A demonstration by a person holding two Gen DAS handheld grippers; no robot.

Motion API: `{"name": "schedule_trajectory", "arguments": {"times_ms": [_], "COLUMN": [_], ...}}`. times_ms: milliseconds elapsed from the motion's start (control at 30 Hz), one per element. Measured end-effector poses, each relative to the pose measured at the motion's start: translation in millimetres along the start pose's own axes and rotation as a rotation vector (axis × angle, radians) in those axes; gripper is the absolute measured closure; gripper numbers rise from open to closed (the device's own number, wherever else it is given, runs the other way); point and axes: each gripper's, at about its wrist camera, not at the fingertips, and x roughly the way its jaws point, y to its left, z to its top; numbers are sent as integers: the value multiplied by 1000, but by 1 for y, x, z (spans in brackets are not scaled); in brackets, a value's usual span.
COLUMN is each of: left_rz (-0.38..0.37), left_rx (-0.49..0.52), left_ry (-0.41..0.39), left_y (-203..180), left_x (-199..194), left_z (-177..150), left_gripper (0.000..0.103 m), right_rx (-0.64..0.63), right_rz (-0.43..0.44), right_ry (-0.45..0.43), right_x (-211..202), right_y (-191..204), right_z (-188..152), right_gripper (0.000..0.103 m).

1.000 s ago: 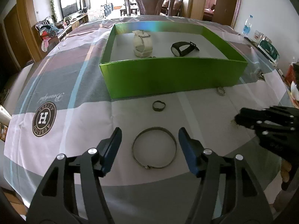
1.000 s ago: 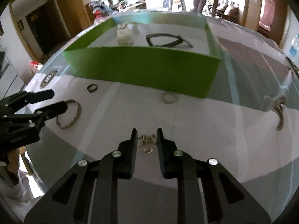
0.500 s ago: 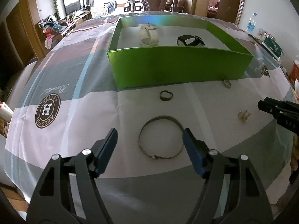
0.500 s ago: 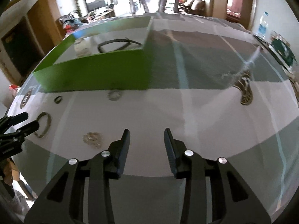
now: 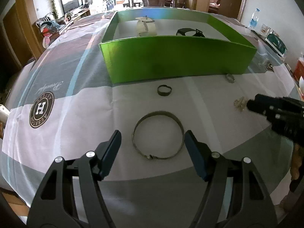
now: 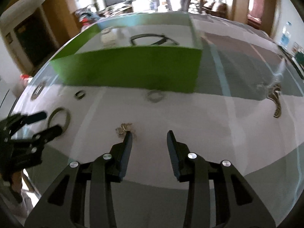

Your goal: Organize jewelry

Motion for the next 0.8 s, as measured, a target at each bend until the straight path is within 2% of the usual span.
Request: {"name": "schedule_trajectory", "arguments": {"times_ms": [200,267,367,633,800], "left_rz": [2,-2,-3,3,-1], "left_rx": [-4,-3,-3,-8,-5], "left_ry": [-2,2,16,20,13], "left_y": [0,-2,-4,-2,-4], "left_x": [0,3,8,9,8], "left_z": [1,2,2,2,5], "left_gripper": [33,33,33,32,30], "right_rx": [4,-10,-36,6,23], "right_rz": [11,33,46,-35,-1], "right_ry": [-17,-21,-17,-18,-34], "right_x": [-8,-9,-4,0,-7], "right_y": [-6,-2,6,-6,-11], "right_z": [0,0,2,8,8], "right_gripper": [64,59,58,58,56]}}
